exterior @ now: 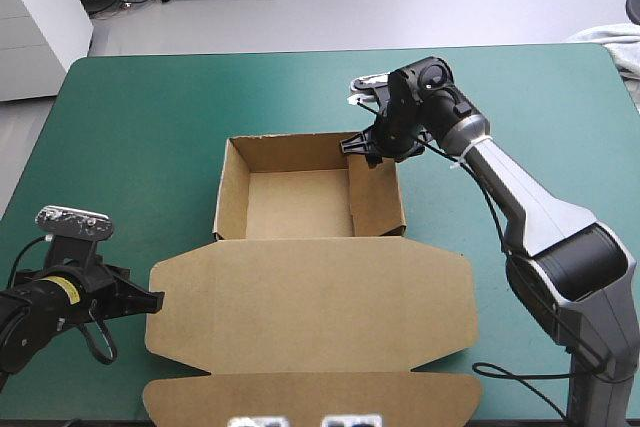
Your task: Fold the box
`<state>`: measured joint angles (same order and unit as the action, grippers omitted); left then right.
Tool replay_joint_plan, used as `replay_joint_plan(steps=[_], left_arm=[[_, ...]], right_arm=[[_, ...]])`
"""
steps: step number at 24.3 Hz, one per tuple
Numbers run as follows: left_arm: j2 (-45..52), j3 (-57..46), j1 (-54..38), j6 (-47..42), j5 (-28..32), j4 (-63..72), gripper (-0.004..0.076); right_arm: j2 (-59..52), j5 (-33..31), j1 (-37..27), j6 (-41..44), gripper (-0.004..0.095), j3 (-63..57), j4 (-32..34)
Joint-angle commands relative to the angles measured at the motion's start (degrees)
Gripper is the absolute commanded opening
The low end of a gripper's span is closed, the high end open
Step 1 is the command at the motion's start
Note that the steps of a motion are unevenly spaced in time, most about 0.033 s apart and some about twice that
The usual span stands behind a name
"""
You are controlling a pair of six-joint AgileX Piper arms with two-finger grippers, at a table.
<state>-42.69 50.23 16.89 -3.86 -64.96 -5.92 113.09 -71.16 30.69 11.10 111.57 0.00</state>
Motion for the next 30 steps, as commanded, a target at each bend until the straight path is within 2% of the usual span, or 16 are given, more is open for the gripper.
replay_joint_plan(steps=[1, 6, 8, 9, 11, 15, 20, 25, 30], left_arm=[[0.2, 0.5, 0.3, -0.2, 4.1, -0.5, -0.001], [0.2, 0.3, 0.3, -0.2, 6.3, -2.7, -0.001], [0.2, 0.3, 0.3, -0.2, 6.3, -3.8, -0.001], [0.2, 0.3, 0.3, -0.2, 6.3, -4.5, -0.001], [0.2, 0.3, 0.3, -0.2, 6.3, -6.4, -0.001], [0.2, 0.3, 0.3, -0.3, 6.3, -7.7, -0.001], [0.2, 0.3, 0.3, -0.3, 6.3, -7.6, -0.001], [0.2, 0.3, 0.3, -0.4, 6.2, -7.5, -0.001], [0.2, 0.3, 0.3, -0.4, 6.1, -7.2, -0.001]], right_arm=[[-3.1, -0.7, -0.2, -0.4, 0.0457, 0.0, 0.0], [-3.0, -0.7, -0.2, -1.0, 0.0344, -7.9, 0.6], [-3.0, -0.7, -0.2, -2.7, 0.0245, -8.0, 1.1], [-3.0, -0.7, -0.2, -2.7, 0.0133, -8.0, 1.4], [-3.0, -0.6, -0.2, -2.5, -0.0014, -8.0, 1.7], [-3.0, -0.4, -0.5, -2.5, -0.0014, -7.9, 2.3], [-4.4, -0.6, -3.9, -2.5, -0.0015, -7.9, 2.4], [-8.1, -0.6, -10.9, -2.5, -0.0017, -7.9, 3.4], [-12.7, -0.6, -20.8, -5.1, -0.0017, -7.9, 4.8]])
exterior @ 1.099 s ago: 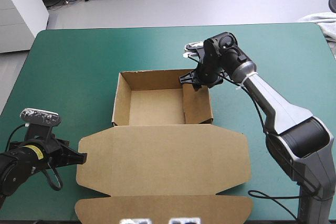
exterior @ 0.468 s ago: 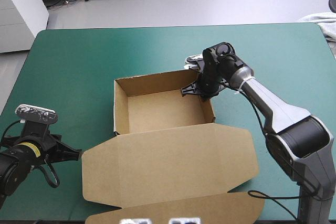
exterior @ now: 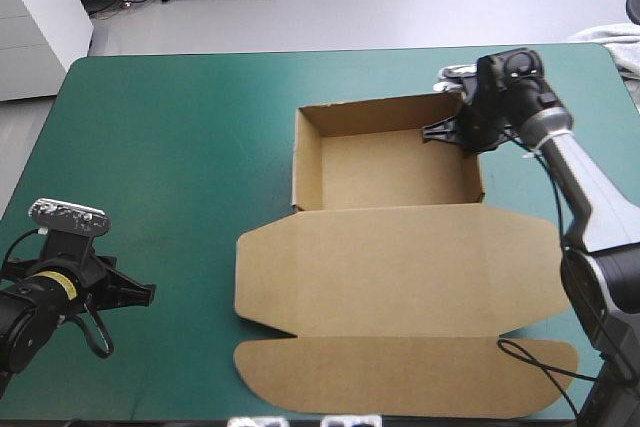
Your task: Fold the box
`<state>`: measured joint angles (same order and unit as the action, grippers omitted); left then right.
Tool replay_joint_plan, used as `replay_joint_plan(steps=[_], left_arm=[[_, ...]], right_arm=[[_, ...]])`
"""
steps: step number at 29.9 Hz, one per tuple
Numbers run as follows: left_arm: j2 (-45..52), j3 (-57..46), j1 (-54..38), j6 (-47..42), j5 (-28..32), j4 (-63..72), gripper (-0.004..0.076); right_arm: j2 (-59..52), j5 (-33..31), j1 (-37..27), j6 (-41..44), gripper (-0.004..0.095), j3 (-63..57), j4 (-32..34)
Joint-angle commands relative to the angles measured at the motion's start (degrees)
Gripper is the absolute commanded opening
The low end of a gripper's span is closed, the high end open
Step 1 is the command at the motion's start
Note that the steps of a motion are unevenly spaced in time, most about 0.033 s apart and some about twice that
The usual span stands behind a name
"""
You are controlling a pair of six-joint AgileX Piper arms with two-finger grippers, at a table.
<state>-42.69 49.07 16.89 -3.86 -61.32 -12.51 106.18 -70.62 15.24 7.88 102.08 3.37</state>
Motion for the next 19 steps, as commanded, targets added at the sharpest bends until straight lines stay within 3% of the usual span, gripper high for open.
replay_joint_plan(steps=[1, 11, 19], left_arm=[[0.2, 1.4, 0.3, -0.4, 2.5, -0.6, -0.001], [0.2, 1.4, 0.3, -0.4, 2.5, 1.1, -0.001], [0.2, 1.4, 0.3, -0.4, 2.6, 2.1, -0.001]], right_arm=[[-6.7, -1.2, -7.8, -2.3, -0.0017, 1.6, 1.4], [-9.8, -1.2, -29.4, -7.9, -0.0017, 1.5, 0.7], [-7.5, -1.2, -35.1, -9.7, -0.0017, -0.2, 0.0]])
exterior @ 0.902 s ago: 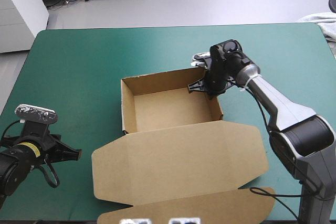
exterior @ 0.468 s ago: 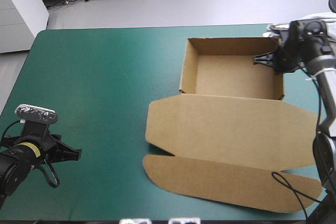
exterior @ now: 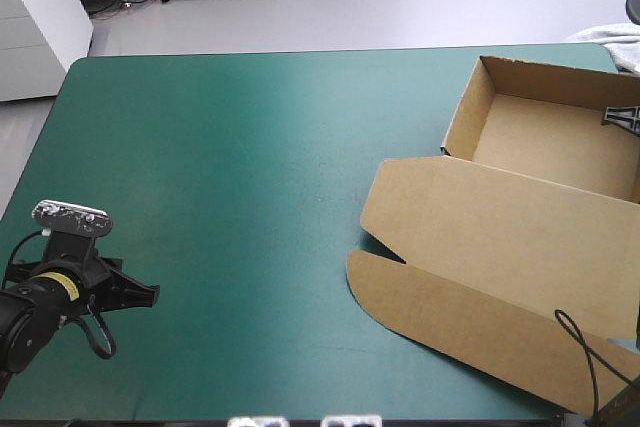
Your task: Fold the box
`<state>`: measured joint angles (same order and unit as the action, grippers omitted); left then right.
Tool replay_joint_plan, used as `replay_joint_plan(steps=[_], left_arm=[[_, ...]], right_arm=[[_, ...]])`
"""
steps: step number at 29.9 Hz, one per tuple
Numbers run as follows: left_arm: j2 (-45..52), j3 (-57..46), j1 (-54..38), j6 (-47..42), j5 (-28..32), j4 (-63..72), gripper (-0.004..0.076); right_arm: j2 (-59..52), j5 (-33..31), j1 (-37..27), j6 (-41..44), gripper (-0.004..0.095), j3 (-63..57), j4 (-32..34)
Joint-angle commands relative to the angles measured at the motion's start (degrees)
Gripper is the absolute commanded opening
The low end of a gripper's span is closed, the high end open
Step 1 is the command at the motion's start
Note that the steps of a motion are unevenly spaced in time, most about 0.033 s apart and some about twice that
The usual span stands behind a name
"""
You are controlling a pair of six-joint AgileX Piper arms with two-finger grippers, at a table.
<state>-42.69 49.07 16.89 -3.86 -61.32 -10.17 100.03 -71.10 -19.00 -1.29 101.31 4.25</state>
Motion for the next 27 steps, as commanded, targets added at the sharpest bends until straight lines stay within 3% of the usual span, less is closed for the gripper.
replay_joint_plan(steps=[1, 14, 16, 22, 27], left_arm=[[0.2, 1.4, 0.3, -0.4, 2.6, -0.3, -0.001], [0.2, 1.4, 0.3, -2.6, 2.6, -0.3, -0.001], [0.2, 1.4, 0.3, -2.6, 2.6, -0.3, -0.001], [0.2, 1.4, 0.3, -2.6, 2.6, -0.5, -0.001], [0.2, 1.4, 0.3, -2.6, 2.2, -0.6, -0.001]], right_arm=[[-0.8, -0.7, -0.9, -0.7, -0.0017, 0.3, -0.9], [4.1, -0.7, -0.7, -3.8, 0.0, -1.9, -0.7], [4.1, -0.7, -0.7, -3.7, 0.0054, -1.9, -0.7], [4.1, -0.7, -0.7, -3.0, 0.0437, -1.4, -0.7], [2.7, -0.7, -0.7, -3.0, 0.0476, 0.0, 0.4]])
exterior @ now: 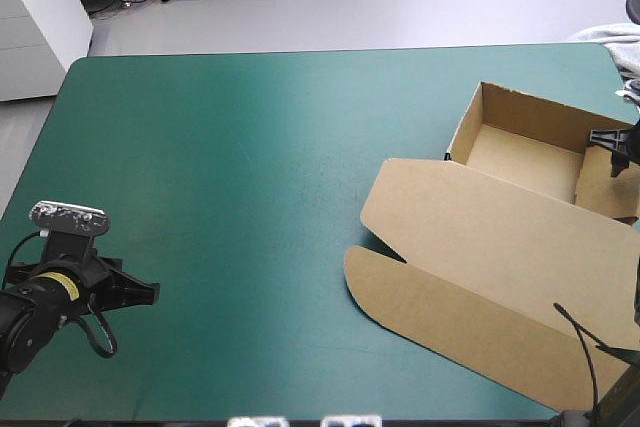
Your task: Fold the box
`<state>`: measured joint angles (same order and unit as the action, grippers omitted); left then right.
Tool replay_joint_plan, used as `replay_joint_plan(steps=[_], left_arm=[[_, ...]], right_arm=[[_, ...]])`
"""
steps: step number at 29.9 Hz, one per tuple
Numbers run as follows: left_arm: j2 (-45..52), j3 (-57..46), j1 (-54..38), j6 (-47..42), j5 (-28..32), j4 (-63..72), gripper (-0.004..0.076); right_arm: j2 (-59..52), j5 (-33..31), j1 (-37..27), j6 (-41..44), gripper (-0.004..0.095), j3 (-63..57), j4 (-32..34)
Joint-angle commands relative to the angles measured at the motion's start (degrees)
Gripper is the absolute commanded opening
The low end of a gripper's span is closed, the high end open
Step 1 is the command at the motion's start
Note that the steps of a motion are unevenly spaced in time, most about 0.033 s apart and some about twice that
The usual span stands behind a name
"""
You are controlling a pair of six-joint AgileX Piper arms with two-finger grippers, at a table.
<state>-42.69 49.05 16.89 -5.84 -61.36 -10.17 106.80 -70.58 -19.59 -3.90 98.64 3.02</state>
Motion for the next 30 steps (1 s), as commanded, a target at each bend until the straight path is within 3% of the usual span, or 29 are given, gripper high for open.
replay_joint_plan(steps=[1, 14, 17, 24, 30], left_arm=[[0.2, 1.4, 0.3, -0.6, 2.3, -0.7, -0.001], [0.2, 1.4, 0.3, -0.8, 2.2, -0.7, -0.001], [0.2, 1.4, 0.3, -0.8, 2.7, -0.7, -0.001], [0.9, 1.4, 0.3, -0.8, 3.5, 0.3, -0.001], [3.8, 1.1, 0.3, -0.8, 5.0, 2.6, -0.001]], right_arm=[[-4.6, -1.2, -0.2, -0.4, 0.0473, 3.2, 1.9], [-18.1, -1.2, -0.2, -1.7, 0.0452, 5.1, -8.9], [-22.4, -1.2, -0.2, -3.0, 0.0348, 5.1, -12.7], [-33.3, -1.2, 1.1, -6.0, -0.0001, 1.3, -22.5], [-43.6, -1.2, 8.1, -8.2, -0.0016, -9.2, -21.9]])
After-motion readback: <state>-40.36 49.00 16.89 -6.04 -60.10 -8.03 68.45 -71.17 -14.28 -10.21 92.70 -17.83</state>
